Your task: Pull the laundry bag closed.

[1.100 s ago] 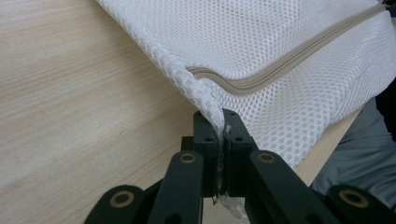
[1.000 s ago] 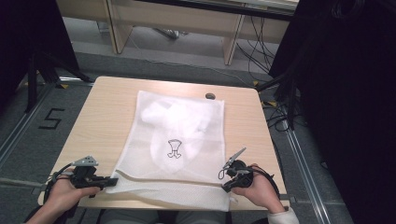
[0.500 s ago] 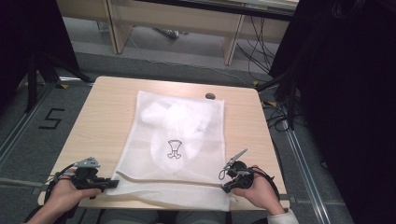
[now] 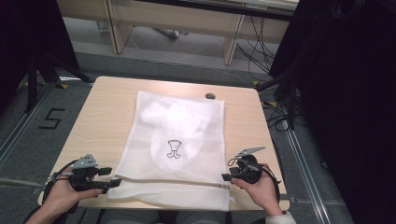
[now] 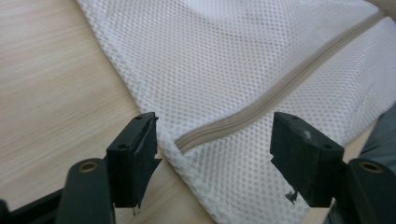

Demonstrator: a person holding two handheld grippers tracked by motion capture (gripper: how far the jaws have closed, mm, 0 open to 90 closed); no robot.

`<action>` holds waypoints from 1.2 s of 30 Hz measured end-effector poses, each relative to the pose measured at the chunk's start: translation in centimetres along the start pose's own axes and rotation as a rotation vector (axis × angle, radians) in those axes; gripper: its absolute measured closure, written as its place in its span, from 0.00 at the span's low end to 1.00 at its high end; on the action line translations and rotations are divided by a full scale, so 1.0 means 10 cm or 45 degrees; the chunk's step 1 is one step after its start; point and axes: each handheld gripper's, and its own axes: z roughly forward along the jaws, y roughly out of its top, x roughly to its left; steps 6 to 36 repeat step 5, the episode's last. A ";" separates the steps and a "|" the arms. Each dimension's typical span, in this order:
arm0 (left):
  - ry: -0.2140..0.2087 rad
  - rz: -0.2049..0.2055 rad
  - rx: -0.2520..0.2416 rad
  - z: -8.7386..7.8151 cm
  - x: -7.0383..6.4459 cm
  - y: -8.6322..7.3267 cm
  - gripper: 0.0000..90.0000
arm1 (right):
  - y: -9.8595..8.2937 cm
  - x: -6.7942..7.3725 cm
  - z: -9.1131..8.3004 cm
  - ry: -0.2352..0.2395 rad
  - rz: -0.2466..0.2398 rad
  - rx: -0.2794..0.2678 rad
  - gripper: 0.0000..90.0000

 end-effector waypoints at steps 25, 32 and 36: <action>0.019 0.005 -0.036 -0.01 0.01 0.01 0.34 | -0.02 -0.04 -0.02 -0.030 0.071 -0.047 0.57; 0.019 0.005 -0.036 -0.01 0.01 0.01 0.34 | -0.02 -0.04 -0.02 -0.030 0.071 -0.047 0.57; 0.019 0.005 -0.036 -0.01 0.01 0.01 0.34 | -0.02 -0.04 -0.02 -0.030 0.071 -0.047 0.57</action>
